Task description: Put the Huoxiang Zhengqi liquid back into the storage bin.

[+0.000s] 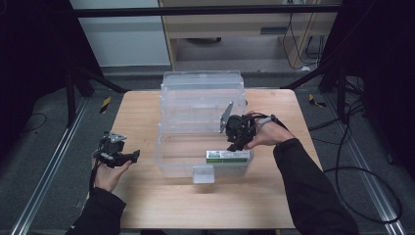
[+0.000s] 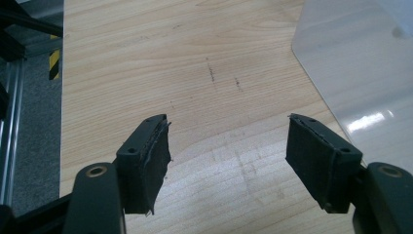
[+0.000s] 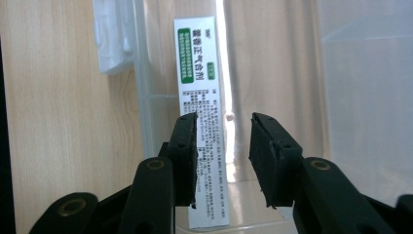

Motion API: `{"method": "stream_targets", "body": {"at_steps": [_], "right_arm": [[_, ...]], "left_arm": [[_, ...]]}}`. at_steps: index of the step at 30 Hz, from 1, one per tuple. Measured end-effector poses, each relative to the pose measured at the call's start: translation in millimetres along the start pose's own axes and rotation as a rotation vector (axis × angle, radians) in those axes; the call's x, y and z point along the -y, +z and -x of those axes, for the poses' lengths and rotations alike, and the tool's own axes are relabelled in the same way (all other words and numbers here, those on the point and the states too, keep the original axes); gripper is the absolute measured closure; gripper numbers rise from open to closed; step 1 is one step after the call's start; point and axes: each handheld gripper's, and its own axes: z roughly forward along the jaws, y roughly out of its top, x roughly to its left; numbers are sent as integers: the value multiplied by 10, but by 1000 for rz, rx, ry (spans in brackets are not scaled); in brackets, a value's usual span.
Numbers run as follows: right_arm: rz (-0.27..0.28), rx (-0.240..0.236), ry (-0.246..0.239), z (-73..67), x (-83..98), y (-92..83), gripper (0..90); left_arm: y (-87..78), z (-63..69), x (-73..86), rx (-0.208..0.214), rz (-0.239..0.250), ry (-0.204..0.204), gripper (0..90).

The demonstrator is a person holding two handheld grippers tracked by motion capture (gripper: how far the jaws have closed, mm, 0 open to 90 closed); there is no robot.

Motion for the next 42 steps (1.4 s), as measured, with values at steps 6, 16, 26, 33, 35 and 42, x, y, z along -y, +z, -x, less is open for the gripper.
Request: {"method": "stream_targets", "body": {"at_steps": [6, 16, 26, 33, 35, 42], "right_arm": [[45, 29, 49, -48, -3, -123, 634], [68, 14, 72, -162, -60, -148, 616], [96, -20, 54, -307, -133, 5, 602], [103, -39, 45, -398, -182, 119, 574], [106, -48, 42, -415, -191, 156, 569], [99, -53, 35, -457, -186, 291, 561]], "left_arm": [[-5, 0, 0, 1, 2, -2, 316], [-4, 10, -2, 2, 2, 2, 315], [-9, 14, -4, 2, 5, 4, 315], [-16, 19, -8, 1, 8, 5, 315], [-16, 19, -8, 0, 8, 5, 315], [-12, 22, -9, 0, 5, 7, 315]]}}
